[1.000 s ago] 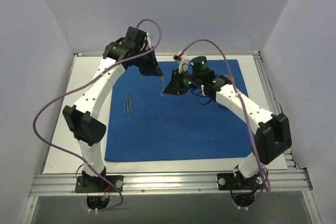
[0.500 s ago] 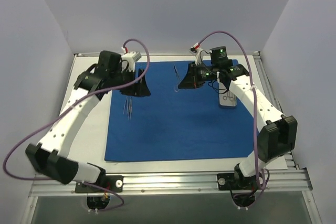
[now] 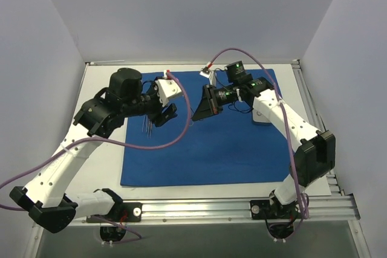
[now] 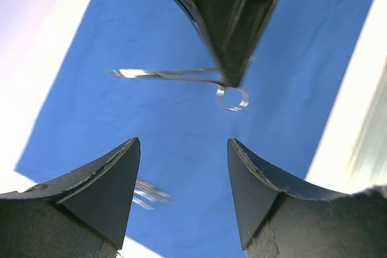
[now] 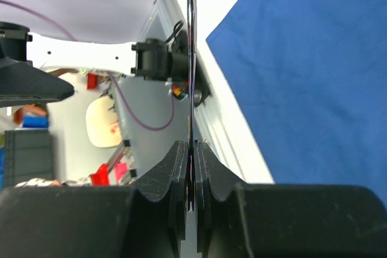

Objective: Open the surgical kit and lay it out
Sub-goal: Place the medical item in the surgical kit.

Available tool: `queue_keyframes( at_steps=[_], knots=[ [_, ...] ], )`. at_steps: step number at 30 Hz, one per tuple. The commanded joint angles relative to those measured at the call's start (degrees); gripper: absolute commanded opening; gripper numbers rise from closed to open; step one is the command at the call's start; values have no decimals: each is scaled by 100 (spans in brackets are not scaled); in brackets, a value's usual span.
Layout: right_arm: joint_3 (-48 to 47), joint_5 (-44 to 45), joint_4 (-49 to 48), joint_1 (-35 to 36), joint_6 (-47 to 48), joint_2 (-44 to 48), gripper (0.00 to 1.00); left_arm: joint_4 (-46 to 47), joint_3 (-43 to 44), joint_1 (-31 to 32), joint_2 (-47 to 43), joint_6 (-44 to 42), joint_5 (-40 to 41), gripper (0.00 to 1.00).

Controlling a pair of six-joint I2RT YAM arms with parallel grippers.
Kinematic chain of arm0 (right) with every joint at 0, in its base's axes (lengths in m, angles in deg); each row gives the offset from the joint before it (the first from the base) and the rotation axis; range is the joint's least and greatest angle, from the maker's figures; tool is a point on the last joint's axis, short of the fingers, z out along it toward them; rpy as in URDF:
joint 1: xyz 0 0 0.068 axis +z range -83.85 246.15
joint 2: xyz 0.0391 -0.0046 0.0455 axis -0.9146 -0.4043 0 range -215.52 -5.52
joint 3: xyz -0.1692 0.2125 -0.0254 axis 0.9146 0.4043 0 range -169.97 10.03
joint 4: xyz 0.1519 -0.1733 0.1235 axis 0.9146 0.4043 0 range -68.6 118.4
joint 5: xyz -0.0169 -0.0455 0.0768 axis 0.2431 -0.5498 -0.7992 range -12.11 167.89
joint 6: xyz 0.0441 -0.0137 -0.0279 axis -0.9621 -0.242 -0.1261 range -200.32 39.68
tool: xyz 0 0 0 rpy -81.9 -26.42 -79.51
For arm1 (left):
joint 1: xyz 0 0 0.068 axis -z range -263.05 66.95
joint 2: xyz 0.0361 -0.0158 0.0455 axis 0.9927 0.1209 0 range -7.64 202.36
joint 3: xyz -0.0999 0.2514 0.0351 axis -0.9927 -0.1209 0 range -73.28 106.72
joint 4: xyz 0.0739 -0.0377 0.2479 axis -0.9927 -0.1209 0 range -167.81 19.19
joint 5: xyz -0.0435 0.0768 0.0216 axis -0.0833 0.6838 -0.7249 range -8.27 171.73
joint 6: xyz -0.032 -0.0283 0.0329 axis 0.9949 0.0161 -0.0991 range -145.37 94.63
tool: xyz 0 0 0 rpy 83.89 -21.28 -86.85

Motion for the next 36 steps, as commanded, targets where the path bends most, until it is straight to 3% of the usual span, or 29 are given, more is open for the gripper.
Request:
queue_keyframes(
  at_steps=[1, 6, 9, 17, 20, 26, 36],
  knots=[
    [128, -307, 328, 188, -183, 200, 0, -22, 38, 268, -267, -1221, 609, 67],
    [110, -211, 750, 548, -165, 191, 0, -338, -217, 777, -460, -1688, 970, 59],
    [286, -351, 628, 759, -489, 323, 0, -531, -340, 1311, -627, -1794, 935, 60],
    [471, -527, 741, 1357, -807, 481, 0, -997, -815, 2483, -1092, -1698, 1208, 77],
    [532, -650, 706, 1550, -991, 622, 0, -1312, -947, 2790, -1233, -1820, 1409, 78],
    [559, -624, 1110, 1858, -904, 789, 0, -1613, -1158, 3169, -1357, -1900, 1796, 77],
    [436, -518, 1260, 2034, -763, 684, 0, -1174, -1202, 3362, -1181, -2058, 2377, 75]
  ],
)
